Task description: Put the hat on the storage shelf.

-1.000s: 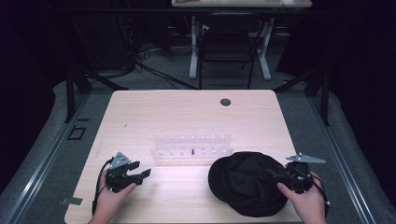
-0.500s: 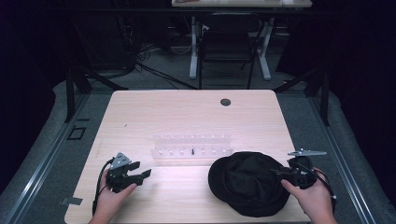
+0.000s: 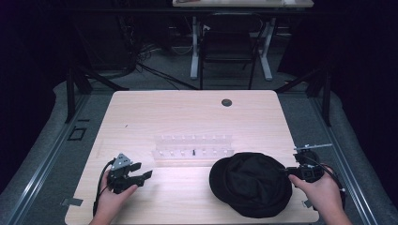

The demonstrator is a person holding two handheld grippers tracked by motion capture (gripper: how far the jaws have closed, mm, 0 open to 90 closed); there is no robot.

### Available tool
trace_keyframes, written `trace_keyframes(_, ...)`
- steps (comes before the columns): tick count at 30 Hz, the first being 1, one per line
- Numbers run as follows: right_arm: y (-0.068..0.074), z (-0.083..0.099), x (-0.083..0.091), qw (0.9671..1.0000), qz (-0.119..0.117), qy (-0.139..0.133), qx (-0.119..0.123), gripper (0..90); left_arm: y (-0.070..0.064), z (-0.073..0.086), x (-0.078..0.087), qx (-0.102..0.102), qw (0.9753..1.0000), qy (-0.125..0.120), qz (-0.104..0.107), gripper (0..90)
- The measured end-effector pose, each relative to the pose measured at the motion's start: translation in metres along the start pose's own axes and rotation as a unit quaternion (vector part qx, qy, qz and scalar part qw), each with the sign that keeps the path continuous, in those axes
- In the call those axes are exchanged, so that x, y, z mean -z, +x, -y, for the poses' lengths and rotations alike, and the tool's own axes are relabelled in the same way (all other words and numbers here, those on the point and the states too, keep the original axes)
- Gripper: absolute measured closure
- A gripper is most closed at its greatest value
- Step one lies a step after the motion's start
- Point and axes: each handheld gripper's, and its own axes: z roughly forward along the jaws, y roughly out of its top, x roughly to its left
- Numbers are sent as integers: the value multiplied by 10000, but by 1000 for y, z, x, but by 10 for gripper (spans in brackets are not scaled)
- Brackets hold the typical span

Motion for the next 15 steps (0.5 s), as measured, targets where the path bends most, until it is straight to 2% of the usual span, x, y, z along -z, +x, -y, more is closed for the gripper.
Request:
trace_keyframes(5,-4,-3,-1,9998,53,199,-72,639,-1,0,0,-11,10000,0,14,391)
trace_keyframes(6,-5,-5,0,9994,136,318,-19,645,-1,0,0,-12,10000,3,15,391)
trace_keyframes(7,-6,-4,-2,9996,34,280,-103,650,-1,0,0,-12,10000,6,13,391)
trace_keyframes(15,-15,-8,-6,9980,141,560,-252,672,-1,0,-1,-5,10000,11,13,390)
